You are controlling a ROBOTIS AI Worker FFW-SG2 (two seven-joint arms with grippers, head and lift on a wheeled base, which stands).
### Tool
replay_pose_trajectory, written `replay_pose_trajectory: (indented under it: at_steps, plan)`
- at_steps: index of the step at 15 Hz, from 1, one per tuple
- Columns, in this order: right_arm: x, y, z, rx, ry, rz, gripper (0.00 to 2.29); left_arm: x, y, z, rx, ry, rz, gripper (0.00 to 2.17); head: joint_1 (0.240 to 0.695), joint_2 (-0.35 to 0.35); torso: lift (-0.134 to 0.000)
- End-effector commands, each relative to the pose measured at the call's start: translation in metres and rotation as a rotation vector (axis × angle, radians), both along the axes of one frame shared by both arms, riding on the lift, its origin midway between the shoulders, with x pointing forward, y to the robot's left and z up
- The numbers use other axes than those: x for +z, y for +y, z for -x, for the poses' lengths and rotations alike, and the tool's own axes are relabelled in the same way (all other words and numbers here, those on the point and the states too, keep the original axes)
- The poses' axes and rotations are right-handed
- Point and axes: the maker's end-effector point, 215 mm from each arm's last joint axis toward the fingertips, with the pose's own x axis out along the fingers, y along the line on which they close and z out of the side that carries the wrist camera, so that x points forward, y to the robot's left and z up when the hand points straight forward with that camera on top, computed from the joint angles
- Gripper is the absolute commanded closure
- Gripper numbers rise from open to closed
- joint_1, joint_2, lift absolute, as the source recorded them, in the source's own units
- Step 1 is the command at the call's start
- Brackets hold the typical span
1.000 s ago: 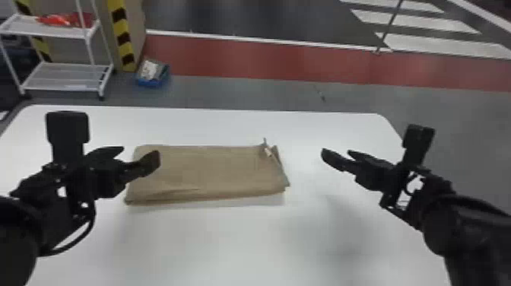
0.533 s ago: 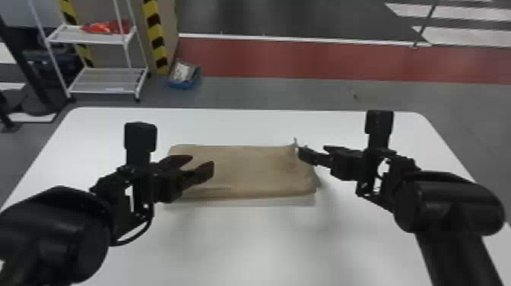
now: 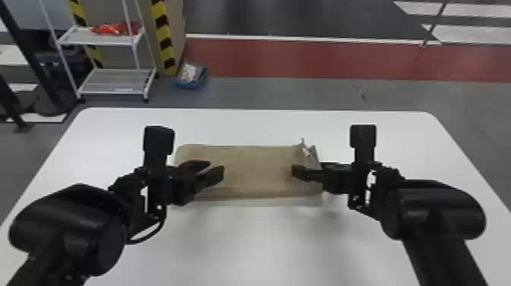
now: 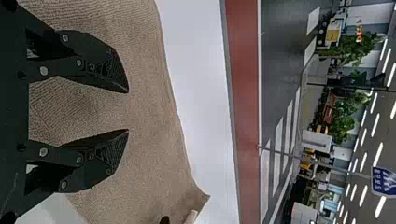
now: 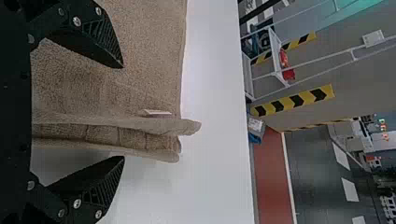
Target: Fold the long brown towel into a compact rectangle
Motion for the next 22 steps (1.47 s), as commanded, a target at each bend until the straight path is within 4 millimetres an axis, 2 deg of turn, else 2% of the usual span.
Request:
replay_pose_trajectory:
  at_steps: [1,3,4,5,7,8,10,12,16,19,20,21,22]
  plan:
    - [-0.002,-0.005,0.001,-0.009,0.001,-0.003,0.22,-0.009,0.0,-0.003,-0.003,0.022,-0.013,1.01,0.695,-0.045,-0.123]
    - [-0.003,-0.008,0.0,-0.013,0.008,-0.01,0.29,-0.016,-0.004,-0.003,-0.012,0.038,-0.016,1.09,0.695,-0.05,-0.123]
    - [-0.004,-0.007,0.0,-0.008,0.01,-0.015,0.29,-0.02,-0.006,-0.003,-0.014,0.044,-0.024,1.27,0.695,-0.052,-0.123]
    - [-0.004,-0.007,-0.001,-0.005,0.01,-0.018,0.32,-0.02,-0.005,-0.005,-0.012,0.048,-0.025,1.33,0.695,-0.054,-0.123]
    - [-0.002,-0.006,-0.005,0.004,0.013,-0.036,0.44,-0.019,-0.006,-0.008,-0.013,0.048,-0.028,1.33,0.695,-0.056,-0.123]
    - [0.0,-0.006,-0.005,0.008,0.012,-0.046,0.59,-0.02,-0.007,-0.008,-0.014,0.052,-0.029,1.33,0.695,-0.055,-0.123]
    - [0.002,-0.002,-0.004,0.024,0.01,-0.065,0.69,-0.021,-0.008,-0.009,-0.014,0.057,-0.028,1.33,0.695,-0.055,-0.123]
    - [0.007,0.001,-0.004,0.034,0.004,-0.089,0.92,-0.021,-0.007,-0.01,-0.013,0.06,-0.032,1.33,0.695,-0.054,-0.123]
    - [0.032,0.016,0.002,0.067,-0.043,-0.151,0.94,-0.028,-0.007,-0.008,-0.013,0.081,-0.035,1.33,0.695,-0.047,-0.123]
    - [0.066,0.025,0.007,0.086,-0.086,-0.204,0.94,-0.032,-0.013,-0.007,-0.02,0.086,-0.044,1.33,0.695,-0.036,-0.123]
    - [0.076,0.02,0.007,0.08,-0.095,-0.207,0.94,-0.032,-0.016,-0.005,-0.022,0.091,-0.033,1.33,0.695,-0.035,-0.123]
    - [0.082,0.019,0.006,0.076,-0.102,-0.212,0.94,-0.04,-0.019,0.006,-0.029,0.121,-0.02,1.33,0.695,-0.035,-0.123]
    - [0.085,0.01,0.004,0.062,-0.099,-0.214,0.94,-0.024,-0.022,0.006,-0.031,0.094,0.001,1.33,0.695,-0.036,-0.123]
